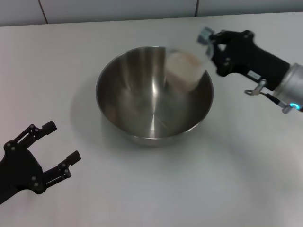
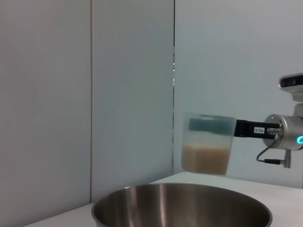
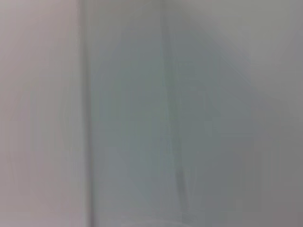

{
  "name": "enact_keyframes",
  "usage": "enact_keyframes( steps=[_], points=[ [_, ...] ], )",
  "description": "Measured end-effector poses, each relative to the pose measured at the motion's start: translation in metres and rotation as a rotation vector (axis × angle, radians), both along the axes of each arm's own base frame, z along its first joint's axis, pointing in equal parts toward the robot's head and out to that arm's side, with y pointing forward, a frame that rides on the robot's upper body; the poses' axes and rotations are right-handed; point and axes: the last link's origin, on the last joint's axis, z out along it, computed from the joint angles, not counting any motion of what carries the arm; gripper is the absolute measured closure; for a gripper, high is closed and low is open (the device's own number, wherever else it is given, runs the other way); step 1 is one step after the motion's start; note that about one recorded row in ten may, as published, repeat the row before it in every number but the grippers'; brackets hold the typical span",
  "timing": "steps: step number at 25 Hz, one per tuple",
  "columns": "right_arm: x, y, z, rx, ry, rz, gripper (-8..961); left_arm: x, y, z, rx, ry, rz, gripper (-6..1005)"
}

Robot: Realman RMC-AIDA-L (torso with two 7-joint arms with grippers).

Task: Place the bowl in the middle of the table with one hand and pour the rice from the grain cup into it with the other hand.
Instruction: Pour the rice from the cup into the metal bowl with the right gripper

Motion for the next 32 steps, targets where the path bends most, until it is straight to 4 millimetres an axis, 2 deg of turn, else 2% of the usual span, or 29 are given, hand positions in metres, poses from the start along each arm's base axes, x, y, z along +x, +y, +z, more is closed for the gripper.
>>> enact_keyframes(
  steps=[1,6,17,24,26,32],
  points=[
    [-0.009,0.003,-0.006,-0.057,-0.030,0.034,926,0.000,0.000,0.000,0.000,0.000,0.000,130],
    [-0.021,0.011,-0.018,-0.123,-0.095,0.068,928,0.000,-0.002,0.000,-0.001,-0.003,-0.001,130],
    [-0.026,0.018,-0.015,-0.112,-0.142,0.101,930,-0.002,-0.004,0.001,0.004,-0.004,0.007,130],
    [-0.028,0.026,0.000,0.039,-0.306,0.231,930,-0.001,-0.004,0.000,0.006,-0.006,0.008,130],
    [-0.031,0.029,0.006,0.120,-0.400,0.317,931,-0.001,-0.003,0.000,0.008,-0.006,0.012,130],
    [-0.035,0.034,0.003,0.215,-0.592,0.455,931,-0.002,-0.003,-0.001,0.009,-0.004,0.015,130]
  ],
)
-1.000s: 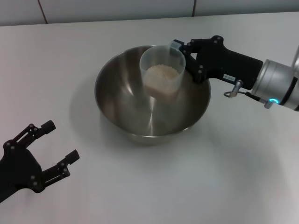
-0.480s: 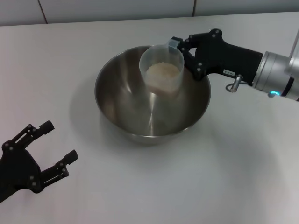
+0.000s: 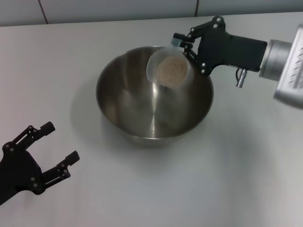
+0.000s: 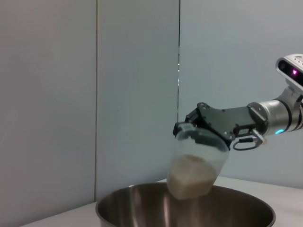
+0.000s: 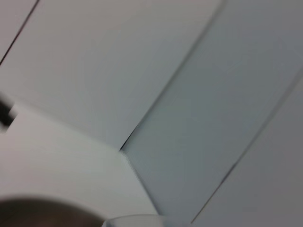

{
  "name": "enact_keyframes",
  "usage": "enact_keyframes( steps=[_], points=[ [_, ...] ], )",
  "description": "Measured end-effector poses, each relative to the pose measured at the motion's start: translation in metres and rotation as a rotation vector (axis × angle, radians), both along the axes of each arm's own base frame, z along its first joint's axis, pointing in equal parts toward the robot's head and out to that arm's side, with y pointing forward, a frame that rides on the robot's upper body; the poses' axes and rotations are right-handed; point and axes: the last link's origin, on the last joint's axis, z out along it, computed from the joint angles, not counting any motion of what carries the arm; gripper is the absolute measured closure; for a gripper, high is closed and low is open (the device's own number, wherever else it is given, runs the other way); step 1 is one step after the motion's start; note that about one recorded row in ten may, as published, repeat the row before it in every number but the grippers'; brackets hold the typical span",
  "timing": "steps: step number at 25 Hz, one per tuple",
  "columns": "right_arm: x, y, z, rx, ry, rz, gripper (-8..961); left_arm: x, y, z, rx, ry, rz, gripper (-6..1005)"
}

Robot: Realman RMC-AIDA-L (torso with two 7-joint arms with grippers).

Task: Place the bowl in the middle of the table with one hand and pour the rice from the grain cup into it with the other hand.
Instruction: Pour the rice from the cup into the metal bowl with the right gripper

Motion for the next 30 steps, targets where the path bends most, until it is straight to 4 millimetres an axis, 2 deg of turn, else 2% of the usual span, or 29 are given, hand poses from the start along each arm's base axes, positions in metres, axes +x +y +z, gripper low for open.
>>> enact_keyframes(
  steps=[4,8,13,19,24,30],
  points=[
    [0.000,0.004,-0.011,0.110,-0.161,0.130,931,0.000,0.000,0.000,0.001,-0.001,0.001,130],
    [-0.005,0.005,-0.015,0.195,-0.201,0.210,931,0.000,0.000,0.000,0.001,-0.001,0.001,130],
    [-0.013,0.000,-0.024,0.375,-0.282,0.391,932,0.000,0.001,0.001,0.011,-0.006,0.003,130],
    [-0.008,-0.011,-0.043,0.516,-0.468,0.619,932,0.001,0.003,0.002,0.020,-0.006,0.004,130],
    [-0.004,-0.014,-0.046,0.582,-0.547,0.722,931,0.001,0.004,0.003,0.023,-0.008,0.003,130],
    [-0.012,-0.013,-0.045,0.698,-0.598,0.839,931,0.000,0.005,0.004,0.032,-0.010,0.008,129]
  ],
)
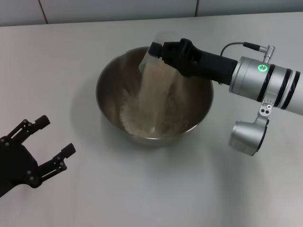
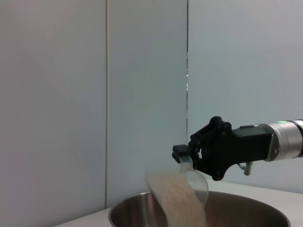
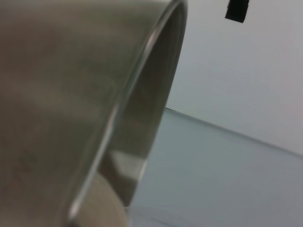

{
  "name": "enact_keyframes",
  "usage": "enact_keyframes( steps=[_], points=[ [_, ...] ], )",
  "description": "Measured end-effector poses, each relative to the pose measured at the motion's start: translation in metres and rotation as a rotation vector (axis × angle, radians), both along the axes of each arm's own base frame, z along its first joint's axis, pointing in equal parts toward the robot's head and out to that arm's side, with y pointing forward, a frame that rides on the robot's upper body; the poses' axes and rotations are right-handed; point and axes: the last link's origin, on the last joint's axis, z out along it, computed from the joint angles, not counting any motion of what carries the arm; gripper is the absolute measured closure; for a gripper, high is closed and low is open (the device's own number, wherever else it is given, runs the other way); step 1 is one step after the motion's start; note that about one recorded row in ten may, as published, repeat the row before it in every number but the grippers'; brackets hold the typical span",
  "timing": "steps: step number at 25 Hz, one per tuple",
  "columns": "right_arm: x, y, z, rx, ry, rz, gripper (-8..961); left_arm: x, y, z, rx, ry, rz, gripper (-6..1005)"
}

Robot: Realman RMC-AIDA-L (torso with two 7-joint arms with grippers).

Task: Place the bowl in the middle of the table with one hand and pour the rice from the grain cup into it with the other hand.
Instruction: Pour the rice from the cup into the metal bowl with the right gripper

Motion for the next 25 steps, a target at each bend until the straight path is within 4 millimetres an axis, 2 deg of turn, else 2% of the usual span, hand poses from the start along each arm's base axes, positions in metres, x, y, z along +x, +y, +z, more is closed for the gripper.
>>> enact_keyframes(
  steps=[14,25],
  points=[
    [-0.010,-0.007,-0.010,0.100,-0.137,0.243,932,0.000,0.000,0.000,0.002,-0.001,0.000,129],
    [-0.010,-0.010,-0.010,0.095,-0.108,0.242,931,0.001,0.002,0.000,0.002,-0.002,-0.002,129]
  ],
)
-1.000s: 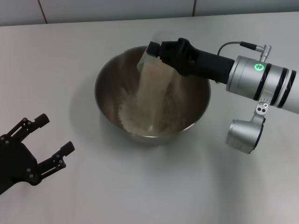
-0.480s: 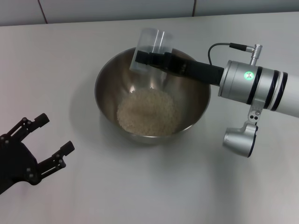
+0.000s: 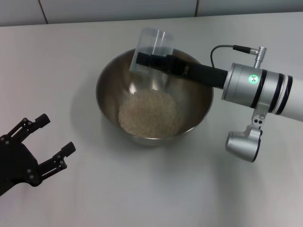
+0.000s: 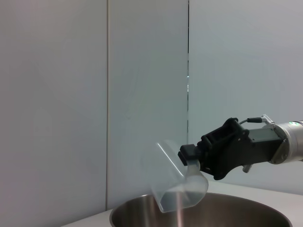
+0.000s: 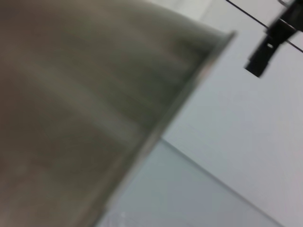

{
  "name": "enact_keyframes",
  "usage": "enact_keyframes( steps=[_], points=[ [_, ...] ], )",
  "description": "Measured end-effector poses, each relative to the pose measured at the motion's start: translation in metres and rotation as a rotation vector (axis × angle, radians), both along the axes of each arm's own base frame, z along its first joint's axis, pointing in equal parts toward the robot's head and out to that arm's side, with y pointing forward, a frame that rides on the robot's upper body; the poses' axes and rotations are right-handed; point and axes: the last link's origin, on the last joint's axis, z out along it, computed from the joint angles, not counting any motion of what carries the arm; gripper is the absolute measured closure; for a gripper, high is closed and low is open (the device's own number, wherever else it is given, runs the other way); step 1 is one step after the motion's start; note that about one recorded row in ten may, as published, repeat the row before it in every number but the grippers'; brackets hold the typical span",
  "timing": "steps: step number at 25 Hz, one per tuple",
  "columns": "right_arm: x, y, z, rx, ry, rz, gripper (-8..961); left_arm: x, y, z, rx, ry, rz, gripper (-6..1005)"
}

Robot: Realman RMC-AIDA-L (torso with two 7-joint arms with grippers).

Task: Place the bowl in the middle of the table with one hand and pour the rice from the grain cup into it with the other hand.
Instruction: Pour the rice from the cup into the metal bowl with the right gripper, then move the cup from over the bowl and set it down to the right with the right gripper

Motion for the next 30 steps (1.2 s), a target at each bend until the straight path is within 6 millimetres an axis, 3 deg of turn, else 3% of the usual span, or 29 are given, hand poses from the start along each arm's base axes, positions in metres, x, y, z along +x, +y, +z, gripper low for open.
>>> enact_keyframes(
  steps=[5,9,10,12,16,19,24,30],
  points=[
    [-0.005,0.001,0.011,-0.131,0.233,-0.178,932,0.000,0.000,0.000,0.000,0.000,0.000,129],
    [0.004,0.003,0.017,-0.392,0.537,-0.524,932,0.000,0.000,0.000,-0.003,-0.003,0.002,129],
    [0.004,0.003,0.017,-0.392,0.537,-0.524,932,0.000,0.000,0.000,-0.004,-0.006,0.002,129],
    [0.012,0.003,0.015,-0.571,0.695,-0.733,932,0.001,0.001,0.000,-0.008,-0.011,0.000,129],
    [0.015,0.003,0.017,-0.723,0.832,-0.885,931,0.002,0.002,0.001,-0.011,-0.013,-0.002,129],
    [0.019,0.003,0.022,-0.922,1.039,-1.065,931,0.002,0.004,0.003,-0.017,-0.013,-0.002,129],
    [0.026,0.004,0.020,-1.086,1.195,-1.251,935,0.002,0.004,0.005,-0.018,-0.015,-0.008,130],
    [0.033,0.004,0.016,-1.166,1.273,-1.375,940,0.002,0.002,0.004,-0.014,-0.016,-0.011,130]
  ],
)
